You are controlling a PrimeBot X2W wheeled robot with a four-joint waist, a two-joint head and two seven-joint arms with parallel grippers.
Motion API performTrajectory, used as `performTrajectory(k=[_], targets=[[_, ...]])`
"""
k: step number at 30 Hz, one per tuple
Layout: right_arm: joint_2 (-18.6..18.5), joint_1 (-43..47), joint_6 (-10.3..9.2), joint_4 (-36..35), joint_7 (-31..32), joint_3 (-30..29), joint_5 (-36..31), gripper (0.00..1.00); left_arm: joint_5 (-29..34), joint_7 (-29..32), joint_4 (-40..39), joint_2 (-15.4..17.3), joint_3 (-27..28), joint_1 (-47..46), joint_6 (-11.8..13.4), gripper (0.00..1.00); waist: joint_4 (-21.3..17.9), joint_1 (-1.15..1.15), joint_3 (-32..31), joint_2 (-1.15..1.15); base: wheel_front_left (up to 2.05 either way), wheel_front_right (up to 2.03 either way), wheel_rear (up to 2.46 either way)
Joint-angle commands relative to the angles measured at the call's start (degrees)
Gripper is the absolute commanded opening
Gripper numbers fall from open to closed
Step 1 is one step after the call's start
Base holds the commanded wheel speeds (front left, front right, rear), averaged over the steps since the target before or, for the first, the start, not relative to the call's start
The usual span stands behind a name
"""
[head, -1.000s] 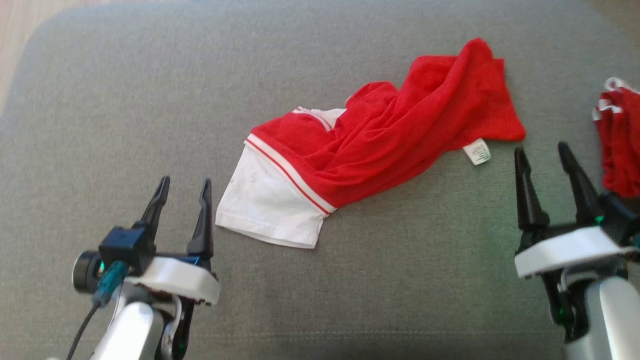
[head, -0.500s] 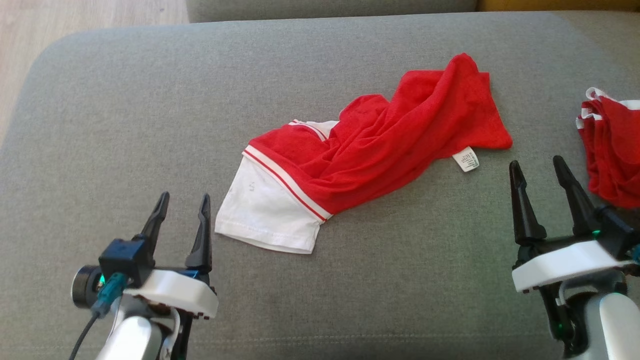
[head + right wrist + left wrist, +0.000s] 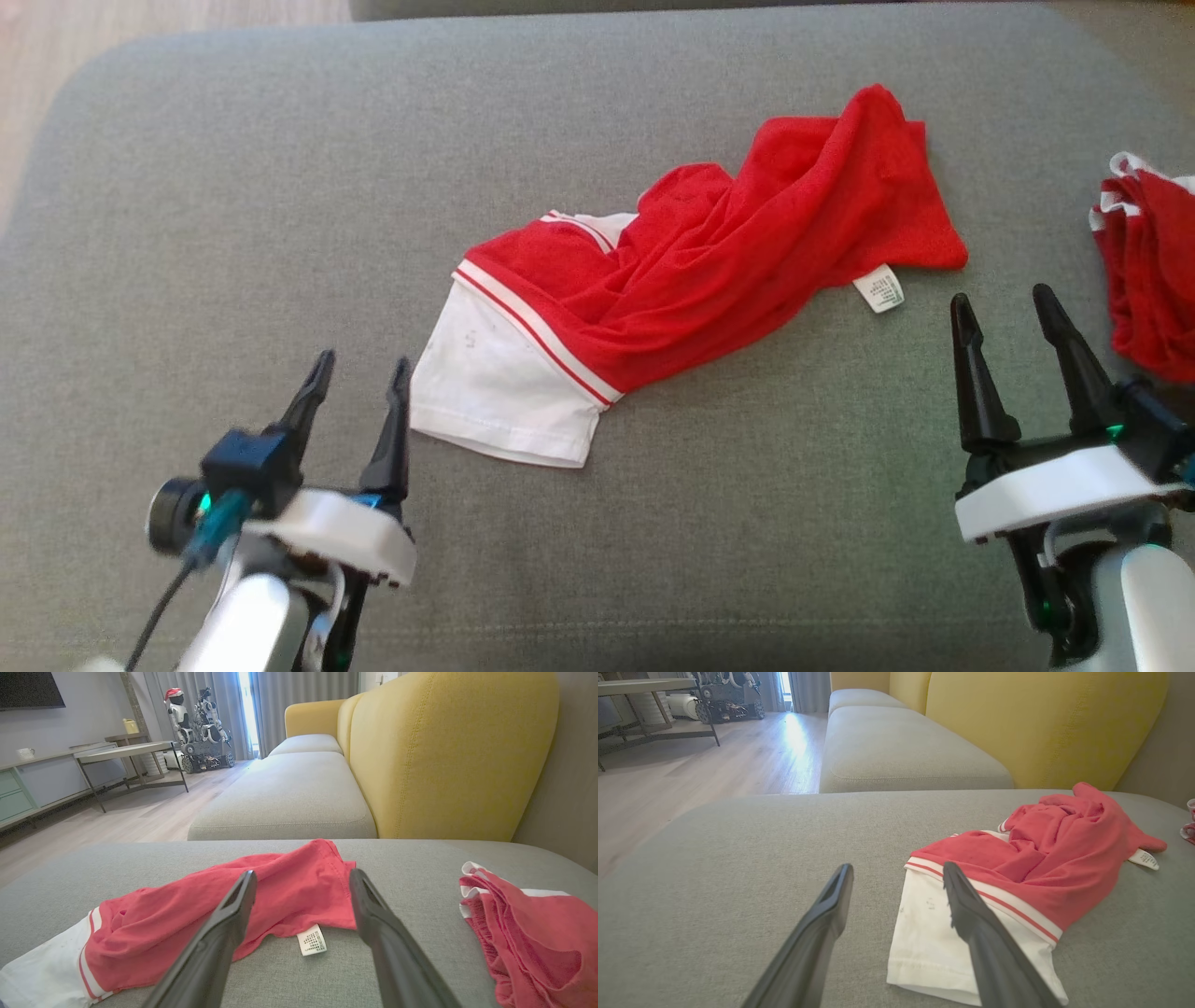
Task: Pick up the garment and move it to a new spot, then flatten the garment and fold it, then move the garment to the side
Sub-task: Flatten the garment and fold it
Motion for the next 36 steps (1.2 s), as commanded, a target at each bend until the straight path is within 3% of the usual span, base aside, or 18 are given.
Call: performTrajectory(k=[1,7,17,19,21,31,36], targets=[[0.1,-1.2,0.19,-2.4,0.1,1.4,-0.4,1.0,-0.7,0.4,-0.8,1.2,1.5,-3.5,-0.7,1.0,-0.2,0.0,0.6,0.0,0.0,0.0,0.0],[0.5,-1.7,0.19,-2.1,0.4,2.0,0.1,1.0,-3.7,4.7,7.0,0.1,0.0,-5.5,-3.6,1.0,-1.5,0.0,2.1,0.0,0.0,0.0,0.0],[0.4,-2.4,0.19,-1.0,0.5,1.4,0.9,1.0,-6.4,7.1,15.5,-0.7,-0.4,-7.9,-5.8,1.0,-2.5,0.0,3.9,0.0,0.0,0.0,0.0],[0.4,-2.5,0.19,-0.7,0.6,1.1,1.3,1.0,-6.3,7.1,16.6,-0.7,-0.6,-8.4,-5.8,0.45,-2.6,0.0,4.0,0.0,0.0,0.0,0.0],[0.4,-2.7,0.19,-0.3,0.6,0.4,1.7,1.0,-6.4,6.8,17.4,-0.8,-0.7,-8.9,-6.0,0.0,-2.5,0.0,4.2,0.0,0.0,0.0,0.0],[-3.1,-7.5,0.19,6.6,1.3,-6.1,3.4,1.0,-5.6,3.7,18.4,-0.9,-0.9,-11.1,-5.5,0.0,-1.6,0.0,5.7,0.0,0.0,0.0,0.0],[-5.9,-12.4,0.19,12.2,2.2,-5.8,4.4,1.0,-5.0,2.9,17.9,-0.8,-1.1,-12.4,-5.3,0.0,-0.6,0.0,7.2,0.0,0.0,0.0,0.0]])
